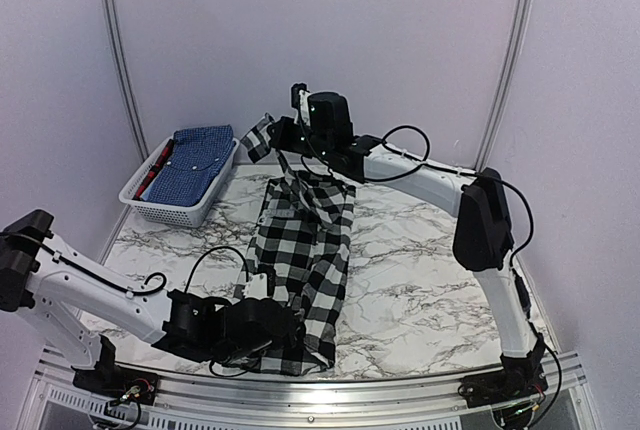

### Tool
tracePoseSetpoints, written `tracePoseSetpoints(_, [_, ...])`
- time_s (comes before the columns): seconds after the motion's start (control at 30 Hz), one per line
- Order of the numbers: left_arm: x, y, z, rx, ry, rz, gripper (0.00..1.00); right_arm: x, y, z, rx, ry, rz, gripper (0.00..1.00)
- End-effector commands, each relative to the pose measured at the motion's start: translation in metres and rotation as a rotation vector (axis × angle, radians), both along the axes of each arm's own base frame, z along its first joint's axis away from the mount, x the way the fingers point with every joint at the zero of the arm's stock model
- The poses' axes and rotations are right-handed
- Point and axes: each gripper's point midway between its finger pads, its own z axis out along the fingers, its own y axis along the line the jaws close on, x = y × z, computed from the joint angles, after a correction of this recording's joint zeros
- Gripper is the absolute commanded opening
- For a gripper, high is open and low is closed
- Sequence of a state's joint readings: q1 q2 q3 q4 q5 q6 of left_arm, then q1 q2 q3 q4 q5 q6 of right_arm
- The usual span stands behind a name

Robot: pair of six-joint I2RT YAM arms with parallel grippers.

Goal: Fold and stack the long sleeve shirts
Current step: Fold the 1/3-folded shirt at the center of the board.

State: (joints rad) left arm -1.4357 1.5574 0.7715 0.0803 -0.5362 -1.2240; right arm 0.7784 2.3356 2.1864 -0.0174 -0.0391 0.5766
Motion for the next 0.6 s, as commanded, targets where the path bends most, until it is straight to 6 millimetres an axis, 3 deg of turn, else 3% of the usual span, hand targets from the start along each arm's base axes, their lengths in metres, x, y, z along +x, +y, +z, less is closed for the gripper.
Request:
tracePoseSetpoints(0.0, [-0.003, 0.011, -0.003, 0.018, 0.008, 0.012, 0.00, -0.020, -0.001, 0.102, 0.184, -0.162, 0.015, 0.00])
tracePoseSetpoints(0.1, [-0.005, 0.012, -0.004, 0.018, 0.017, 0.015, 0.00, -0.022, 0.002, 0.108, 0.205, -0.166, 0.031, 0.00])
tracePoseSetpoints(0.4, [-0.011, 0.032, -0.012, 0.076, 0.058, 0.060, 0.00, -0.019, 0.014, 0.079, 0.218, -0.118, 0.073, 0.00])
tracePoseSetpoints(0.57, [-0.012, 0.044, -0.016, 0.097, 0.066, 0.084, 0.00, -0.016, 0.017, 0.075, 0.226, -0.119, 0.072, 0.00])
